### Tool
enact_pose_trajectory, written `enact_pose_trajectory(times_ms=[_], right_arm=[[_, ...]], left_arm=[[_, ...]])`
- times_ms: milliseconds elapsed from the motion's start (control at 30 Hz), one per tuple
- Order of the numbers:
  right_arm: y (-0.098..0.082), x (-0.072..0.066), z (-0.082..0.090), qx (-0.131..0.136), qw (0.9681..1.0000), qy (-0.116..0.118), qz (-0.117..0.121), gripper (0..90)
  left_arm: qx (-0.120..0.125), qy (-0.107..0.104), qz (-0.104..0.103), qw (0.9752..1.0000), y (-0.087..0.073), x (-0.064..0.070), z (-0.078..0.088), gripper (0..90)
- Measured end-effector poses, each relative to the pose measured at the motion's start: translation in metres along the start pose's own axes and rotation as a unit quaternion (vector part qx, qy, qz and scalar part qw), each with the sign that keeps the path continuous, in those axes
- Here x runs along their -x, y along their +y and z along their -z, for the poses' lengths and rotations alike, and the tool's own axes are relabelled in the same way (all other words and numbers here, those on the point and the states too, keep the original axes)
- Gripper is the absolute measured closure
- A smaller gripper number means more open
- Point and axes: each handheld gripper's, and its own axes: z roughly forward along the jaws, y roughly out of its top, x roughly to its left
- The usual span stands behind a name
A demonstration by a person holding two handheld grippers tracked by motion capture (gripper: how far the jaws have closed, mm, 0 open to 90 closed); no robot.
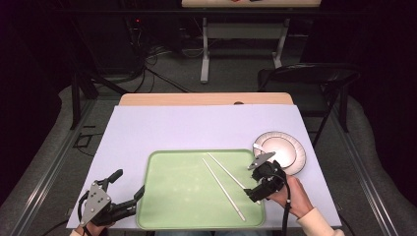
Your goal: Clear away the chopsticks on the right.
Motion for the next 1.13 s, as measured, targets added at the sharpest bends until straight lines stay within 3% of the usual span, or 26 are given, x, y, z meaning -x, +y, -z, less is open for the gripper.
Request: enact_pose_trajectory(times_ms=[300, 467, 500, 567, 800, 967, 1067, 1133], right_arm=[[-0.017, 0.003, 0.023, 0.07, 0.9972, -0.027, 0.005, 2.3], [-0.03, 0.003, 0.03, 0.088, 0.9952, -0.043, 0.002, 0.0], [-0.04, 0.003, 0.034, 0.105, 0.9927, -0.059, 0.003, 0.0], [-0.049, 0.004, 0.038, 0.116, 0.9907, -0.072, -0.001, 0.0], [-0.085, 0.002, 0.053, 0.155, 0.983, -0.098, -0.015, 0.0], [-0.1, 0.0, 0.056, 0.15, 0.9824, -0.109, -0.023, 0.0], [-0.102, -0.003, 0.059, 0.15, 0.9815, -0.118, -0.015, 0.0], [-0.103, -0.003, 0.06, 0.159, 0.981, -0.108, -0.023, 0.0]], left_arm=[[0.0, 0.001, 0.0, 1.0, 0.0, 0.0, 0.0, 15.8], [0.0, 0.001, -0.001, 1.0, 0.0, 0.0, 0.0, 15.8], [0.0, 0.001, -0.001, 1.0, 0.0, 0.0, 0.0, 15.8], [0.0, 0.001, 0.001, 1.0, 0.0, 0.0, 0.0, 15.8], [-0.002, 0.003, -0.001, 1.0, 0.0, 0.0, -0.001, 15.8], [-0.002, 0.004, 0.001, 1.0, 0.0, 0.0, -0.001, 15.8], [-0.003, 0.004, 0.003, 1.0, 0.0, 0.0, -0.001, 15.7], [-0.004, 0.004, 0.006, 1.0, 0.0, 0.0, -0.002, 15.8]])
